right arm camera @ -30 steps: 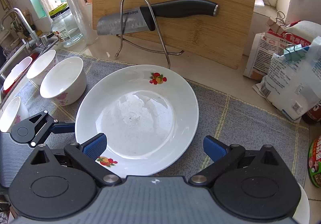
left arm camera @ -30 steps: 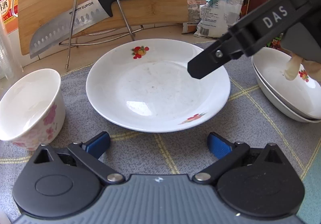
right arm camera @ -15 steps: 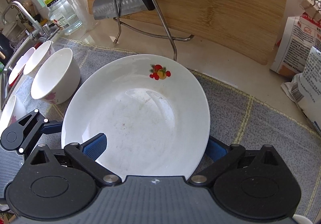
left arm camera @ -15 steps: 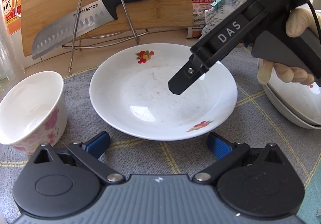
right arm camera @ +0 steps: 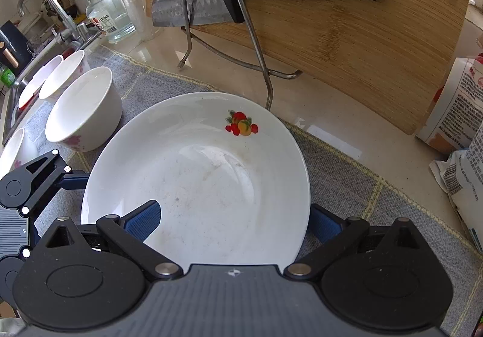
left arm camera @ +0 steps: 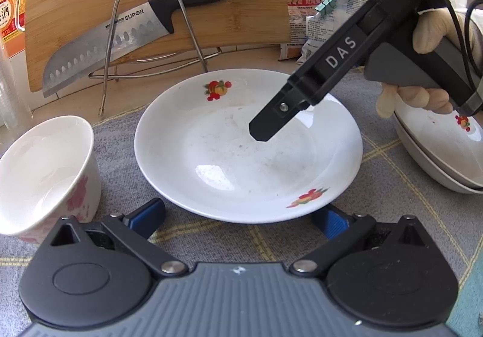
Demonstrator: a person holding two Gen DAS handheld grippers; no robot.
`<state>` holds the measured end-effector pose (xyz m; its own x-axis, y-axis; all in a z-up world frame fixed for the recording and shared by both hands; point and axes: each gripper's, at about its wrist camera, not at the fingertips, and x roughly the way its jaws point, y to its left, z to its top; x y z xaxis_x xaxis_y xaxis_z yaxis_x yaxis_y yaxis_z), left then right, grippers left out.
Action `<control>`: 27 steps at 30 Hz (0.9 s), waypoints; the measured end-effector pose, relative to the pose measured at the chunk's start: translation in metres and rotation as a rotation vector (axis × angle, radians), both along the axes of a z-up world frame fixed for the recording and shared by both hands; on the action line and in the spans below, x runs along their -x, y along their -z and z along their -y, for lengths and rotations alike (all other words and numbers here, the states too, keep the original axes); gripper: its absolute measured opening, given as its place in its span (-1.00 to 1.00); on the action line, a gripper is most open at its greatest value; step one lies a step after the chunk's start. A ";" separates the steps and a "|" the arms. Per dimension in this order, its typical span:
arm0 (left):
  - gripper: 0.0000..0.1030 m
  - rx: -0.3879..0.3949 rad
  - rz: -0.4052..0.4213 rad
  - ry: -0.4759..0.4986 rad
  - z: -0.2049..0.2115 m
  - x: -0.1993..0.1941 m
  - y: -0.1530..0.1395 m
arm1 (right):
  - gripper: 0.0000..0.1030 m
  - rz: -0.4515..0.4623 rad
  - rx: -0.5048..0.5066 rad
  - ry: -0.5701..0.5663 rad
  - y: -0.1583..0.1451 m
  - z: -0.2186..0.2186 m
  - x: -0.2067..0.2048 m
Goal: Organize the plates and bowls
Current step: 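Lift the red-flower plate off the towel with the right gripper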
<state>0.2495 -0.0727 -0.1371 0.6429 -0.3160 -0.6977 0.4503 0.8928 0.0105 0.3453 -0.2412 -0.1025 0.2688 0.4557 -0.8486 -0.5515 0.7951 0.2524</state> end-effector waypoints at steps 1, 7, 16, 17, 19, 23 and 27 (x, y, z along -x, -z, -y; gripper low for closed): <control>1.00 0.001 0.003 0.004 0.000 0.000 0.000 | 1.00 -0.004 -0.010 -0.008 0.000 0.001 -0.002; 1.00 0.008 0.022 0.037 -0.002 0.000 0.003 | 1.00 -0.030 -0.064 -0.039 -0.001 0.005 -0.012; 0.99 0.014 0.031 0.073 -0.004 -0.002 0.005 | 1.00 -0.052 -0.094 -0.082 -0.002 0.003 -0.020; 0.99 0.014 0.032 0.075 -0.004 0.001 0.005 | 1.00 -0.054 -0.095 -0.086 -0.002 0.001 -0.021; 0.98 0.015 0.033 0.078 -0.005 0.001 0.005 | 1.00 -0.058 -0.095 -0.089 -0.003 0.001 -0.022; 0.97 0.018 0.039 0.085 -0.005 0.004 0.005 | 1.00 -0.071 -0.103 -0.093 -0.003 0.002 -0.024; 0.96 0.018 0.042 0.093 -0.004 0.005 0.006 | 1.00 -0.079 -0.108 -0.095 -0.003 0.001 -0.027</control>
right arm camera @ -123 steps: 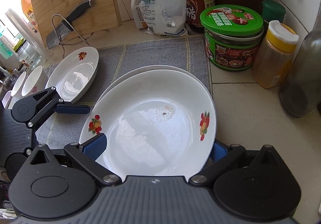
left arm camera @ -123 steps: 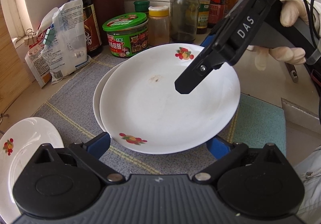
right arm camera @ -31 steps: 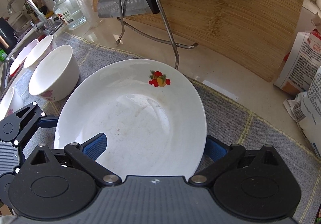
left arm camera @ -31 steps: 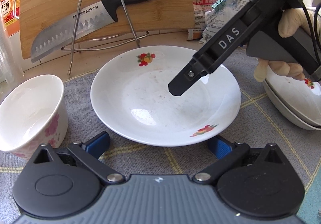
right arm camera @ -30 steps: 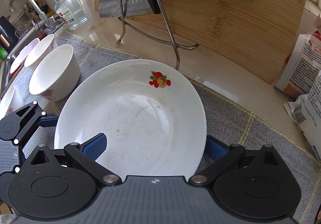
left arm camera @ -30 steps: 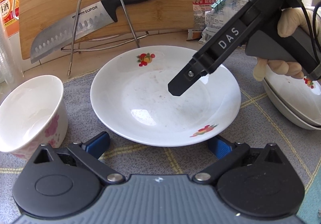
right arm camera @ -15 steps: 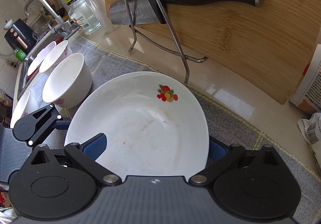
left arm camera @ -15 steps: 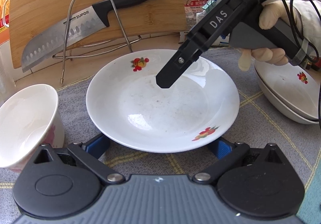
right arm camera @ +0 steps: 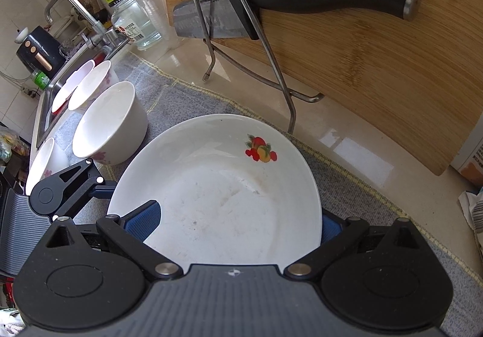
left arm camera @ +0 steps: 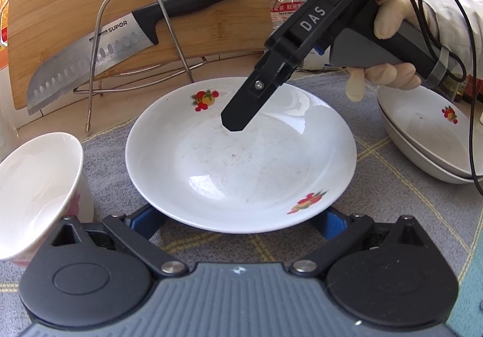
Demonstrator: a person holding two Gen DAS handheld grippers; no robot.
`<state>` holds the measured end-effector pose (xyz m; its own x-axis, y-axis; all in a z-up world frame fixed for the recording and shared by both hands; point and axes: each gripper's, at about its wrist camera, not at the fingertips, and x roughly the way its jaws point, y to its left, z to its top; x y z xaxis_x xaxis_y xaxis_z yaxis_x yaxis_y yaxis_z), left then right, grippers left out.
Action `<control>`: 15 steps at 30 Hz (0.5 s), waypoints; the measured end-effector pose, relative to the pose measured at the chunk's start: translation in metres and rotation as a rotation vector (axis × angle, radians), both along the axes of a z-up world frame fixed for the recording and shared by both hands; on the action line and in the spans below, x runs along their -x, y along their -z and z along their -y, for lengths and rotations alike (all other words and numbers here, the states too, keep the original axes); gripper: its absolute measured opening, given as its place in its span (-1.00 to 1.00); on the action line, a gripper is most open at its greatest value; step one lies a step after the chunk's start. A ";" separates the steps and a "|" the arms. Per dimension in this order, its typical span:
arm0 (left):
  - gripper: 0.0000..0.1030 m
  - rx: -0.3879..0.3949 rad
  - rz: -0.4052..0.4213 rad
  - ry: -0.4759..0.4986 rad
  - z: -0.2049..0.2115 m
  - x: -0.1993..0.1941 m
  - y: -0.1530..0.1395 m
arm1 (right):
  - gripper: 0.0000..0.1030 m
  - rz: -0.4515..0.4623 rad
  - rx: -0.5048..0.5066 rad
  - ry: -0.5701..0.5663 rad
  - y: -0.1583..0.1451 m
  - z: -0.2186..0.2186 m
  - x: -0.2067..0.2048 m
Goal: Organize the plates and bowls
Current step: 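Lift the red-flower plate off the towel with the right gripper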
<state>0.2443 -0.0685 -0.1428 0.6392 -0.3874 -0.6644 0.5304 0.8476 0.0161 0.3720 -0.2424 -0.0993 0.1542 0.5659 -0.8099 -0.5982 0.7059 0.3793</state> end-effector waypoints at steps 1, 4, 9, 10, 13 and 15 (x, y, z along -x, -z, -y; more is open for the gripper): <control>0.96 0.000 0.001 0.002 0.000 0.000 0.000 | 1.00 0.000 0.000 -0.001 0.000 0.000 -0.001; 0.96 -0.001 0.003 0.007 0.001 0.001 0.000 | 1.00 0.000 -0.010 0.002 -0.001 0.000 -0.005; 0.96 -0.001 0.004 0.008 0.000 0.002 0.000 | 1.00 -0.008 -0.013 -0.010 -0.001 -0.003 -0.008; 0.96 0.000 0.004 0.009 0.000 0.002 0.000 | 1.00 -0.010 -0.016 -0.009 0.000 -0.003 -0.009; 0.96 0.000 0.003 0.010 0.000 0.002 0.000 | 1.00 -0.011 -0.013 -0.012 0.000 -0.006 -0.011; 0.96 0.000 0.003 0.011 0.000 0.002 0.000 | 1.00 -0.011 -0.012 -0.010 0.001 -0.007 -0.011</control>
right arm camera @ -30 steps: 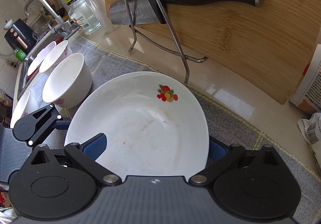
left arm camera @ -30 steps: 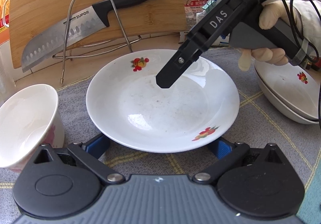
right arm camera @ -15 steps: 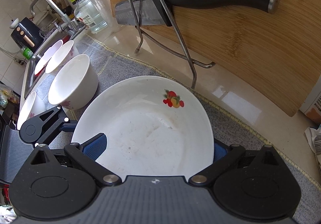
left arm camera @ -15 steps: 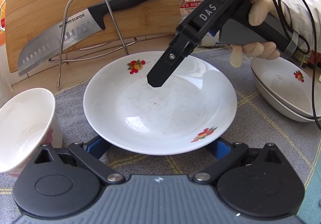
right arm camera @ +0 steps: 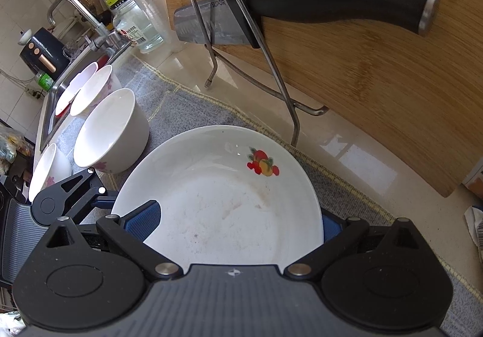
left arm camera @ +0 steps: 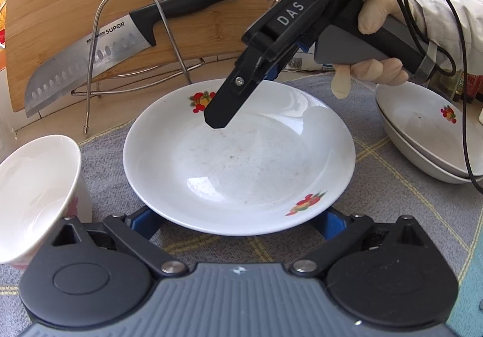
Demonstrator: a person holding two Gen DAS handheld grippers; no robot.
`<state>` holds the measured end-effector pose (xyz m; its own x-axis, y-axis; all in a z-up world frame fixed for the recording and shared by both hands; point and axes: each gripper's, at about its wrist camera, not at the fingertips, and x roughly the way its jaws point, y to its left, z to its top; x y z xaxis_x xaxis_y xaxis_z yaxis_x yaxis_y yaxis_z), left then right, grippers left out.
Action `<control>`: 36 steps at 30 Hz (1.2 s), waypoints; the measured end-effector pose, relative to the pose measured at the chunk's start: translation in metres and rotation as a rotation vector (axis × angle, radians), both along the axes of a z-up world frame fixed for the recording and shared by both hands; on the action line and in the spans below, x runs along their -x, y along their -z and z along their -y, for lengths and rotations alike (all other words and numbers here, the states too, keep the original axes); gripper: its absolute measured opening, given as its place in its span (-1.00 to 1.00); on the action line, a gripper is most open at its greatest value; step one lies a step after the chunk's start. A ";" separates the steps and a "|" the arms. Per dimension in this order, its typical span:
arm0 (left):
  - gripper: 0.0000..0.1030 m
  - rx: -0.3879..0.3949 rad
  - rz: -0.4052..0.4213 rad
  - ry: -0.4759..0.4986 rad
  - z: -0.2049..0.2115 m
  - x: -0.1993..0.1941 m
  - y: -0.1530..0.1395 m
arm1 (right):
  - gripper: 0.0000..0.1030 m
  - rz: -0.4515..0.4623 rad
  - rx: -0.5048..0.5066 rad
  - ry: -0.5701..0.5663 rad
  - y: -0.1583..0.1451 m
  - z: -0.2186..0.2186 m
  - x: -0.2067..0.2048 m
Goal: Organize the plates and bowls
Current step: 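Lift the red-flower plate off the towel with the right gripper, then carry the red-flower plate with the right gripper toward the plate stack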
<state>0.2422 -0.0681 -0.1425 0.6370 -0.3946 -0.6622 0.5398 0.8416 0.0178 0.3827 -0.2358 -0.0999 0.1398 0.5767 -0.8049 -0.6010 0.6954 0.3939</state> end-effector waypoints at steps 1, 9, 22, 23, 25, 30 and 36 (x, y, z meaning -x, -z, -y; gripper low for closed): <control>0.96 0.000 -0.001 0.000 0.000 0.000 0.000 | 1.00 0.000 0.002 0.000 0.000 0.000 0.000; 0.95 -0.011 -0.004 0.007 0.001 -0.002 -0.001 | 1.00 -0.004 0.005 0.010 -0.002 0.000 0.003; 0.95 -0.015 -0.006 0.028 0.004 0.014 -0.018 | 1.00 0.002 0.028 0.029 -0.014 -0.002 0.023; 0.95 -0.014 -0.005 0.030 0.004 0.017 -0.020 | 1.00 0.005 0.030 0.032 -0.016 -0.002 0.026; 0.95 -0.010 -0.002 0.034 0.004 0.023 -0.023 | 1.00 0.009 0.034 0.043 -0.020 -0.002 0.033; 0.95 -0.003 0.001 0.046 0.006 0.037 -0.028 | 1.00 0.015 0.028 0.076 -0.027 0.003 0.052; 0.95 -0.012 0.002 0.072 0.008 0.056 -0.036 | 1.00 0.012 0.020 0.118 -0.034 0.012 0.078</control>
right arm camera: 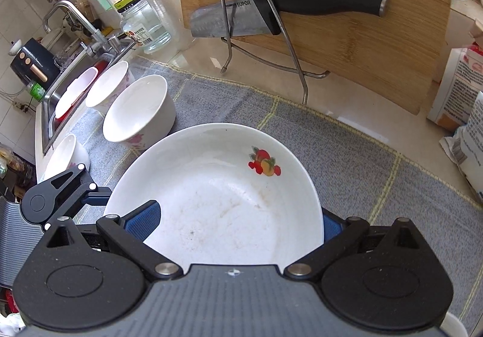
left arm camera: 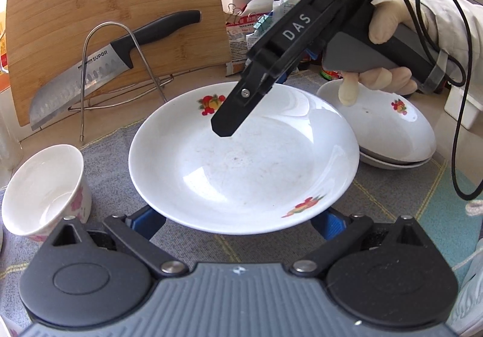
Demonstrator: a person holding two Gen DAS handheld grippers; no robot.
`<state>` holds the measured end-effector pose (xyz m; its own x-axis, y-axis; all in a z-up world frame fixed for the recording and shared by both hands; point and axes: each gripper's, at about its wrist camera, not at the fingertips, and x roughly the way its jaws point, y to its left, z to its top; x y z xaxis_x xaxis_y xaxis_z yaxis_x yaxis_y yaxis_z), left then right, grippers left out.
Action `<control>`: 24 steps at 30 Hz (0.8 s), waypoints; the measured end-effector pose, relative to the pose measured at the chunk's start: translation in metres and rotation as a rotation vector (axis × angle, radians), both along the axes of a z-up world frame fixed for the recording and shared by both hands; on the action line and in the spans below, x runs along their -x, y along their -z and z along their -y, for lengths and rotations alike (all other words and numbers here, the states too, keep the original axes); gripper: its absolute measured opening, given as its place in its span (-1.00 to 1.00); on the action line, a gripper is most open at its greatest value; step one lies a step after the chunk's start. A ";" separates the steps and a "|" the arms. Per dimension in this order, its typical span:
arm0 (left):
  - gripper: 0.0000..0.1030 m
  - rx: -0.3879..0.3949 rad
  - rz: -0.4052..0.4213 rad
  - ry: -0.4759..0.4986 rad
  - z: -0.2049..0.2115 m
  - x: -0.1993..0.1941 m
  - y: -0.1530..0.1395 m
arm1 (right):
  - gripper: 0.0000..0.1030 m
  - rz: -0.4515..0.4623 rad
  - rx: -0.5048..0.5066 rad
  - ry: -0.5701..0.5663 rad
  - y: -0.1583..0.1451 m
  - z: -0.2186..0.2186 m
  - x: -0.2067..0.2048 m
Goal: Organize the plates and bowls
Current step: 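Carry the red-flower plate with the right gripper toward the plate stack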
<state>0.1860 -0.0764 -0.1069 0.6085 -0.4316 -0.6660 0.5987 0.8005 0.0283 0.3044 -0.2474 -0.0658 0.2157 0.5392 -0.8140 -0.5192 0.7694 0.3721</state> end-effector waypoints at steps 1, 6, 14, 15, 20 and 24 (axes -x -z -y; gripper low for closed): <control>0.95 0.001 -0.001 0.003 0.000 0.003 -0.001 | 1.00 -0.001 -0.005 0.006 -0.001 0.002 0.004; 0.95 -0.013 -0.002 0.022 0.004 0.019 -0.005 | 1.00 -0.002 -0.012 0.038 -0.005 0.011 0.028; 0.95 -0.035 0.000 0.068 0.013 0.036 -0.011 | 1.00 0.001 -0.024 0.077 -0.011 0.026 0.056; 0.95 -0.036 -0.002 0.073 0.014 0.037 -0.011 | 1.00 0.002 -0.026 0.082 -0.012 0.028 0.059; 0.95 -0.043 -0.001 0.105 0.020 0.039 -0.012 | 1.00 0.004 -0.031 0.118 -0.013 0.042 0.070; 0.95 -0.047 0.000 0.132 0.027 0.037 -0.014 | 1.00 0.010 -0.034 0.147 -0.014 0.055 0.076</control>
